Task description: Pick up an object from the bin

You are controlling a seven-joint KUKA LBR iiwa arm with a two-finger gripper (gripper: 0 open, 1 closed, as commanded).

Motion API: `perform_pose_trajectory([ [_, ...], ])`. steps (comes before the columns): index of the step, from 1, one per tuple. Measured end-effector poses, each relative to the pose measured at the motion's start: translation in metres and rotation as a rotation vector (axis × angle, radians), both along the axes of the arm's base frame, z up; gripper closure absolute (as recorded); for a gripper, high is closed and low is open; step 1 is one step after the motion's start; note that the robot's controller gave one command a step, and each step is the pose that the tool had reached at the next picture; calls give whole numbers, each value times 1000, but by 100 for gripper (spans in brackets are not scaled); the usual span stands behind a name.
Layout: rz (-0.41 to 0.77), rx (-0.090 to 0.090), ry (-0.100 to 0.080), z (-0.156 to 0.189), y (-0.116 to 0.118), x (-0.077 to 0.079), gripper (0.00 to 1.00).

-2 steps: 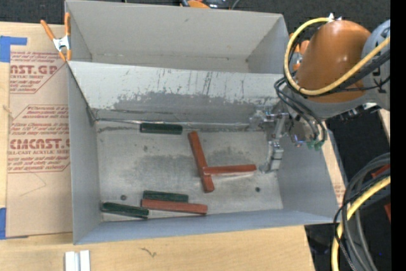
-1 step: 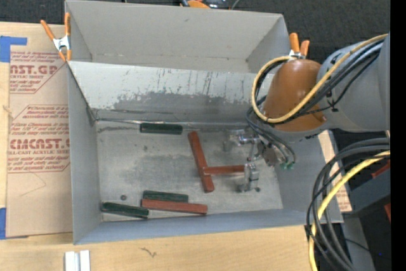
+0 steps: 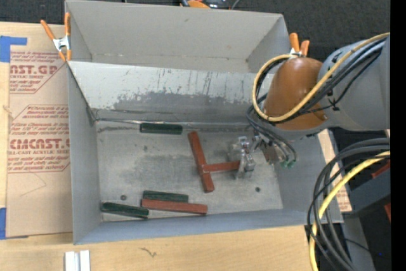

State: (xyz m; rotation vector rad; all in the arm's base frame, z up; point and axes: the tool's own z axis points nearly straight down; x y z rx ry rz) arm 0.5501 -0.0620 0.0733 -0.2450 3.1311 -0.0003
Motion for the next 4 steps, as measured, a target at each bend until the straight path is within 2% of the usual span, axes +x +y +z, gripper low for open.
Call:
perform_pose_trajectory([
  [1, 33, -1, -9, 135, -3, -15, 100],
  [2, 33, 0, -2, 130, -2, -16, 0],
  [3, 314, 3, 7, 51, 16, -70, 0],
  [4, 216, 2, 3, -6, -3, -49, 0],
])
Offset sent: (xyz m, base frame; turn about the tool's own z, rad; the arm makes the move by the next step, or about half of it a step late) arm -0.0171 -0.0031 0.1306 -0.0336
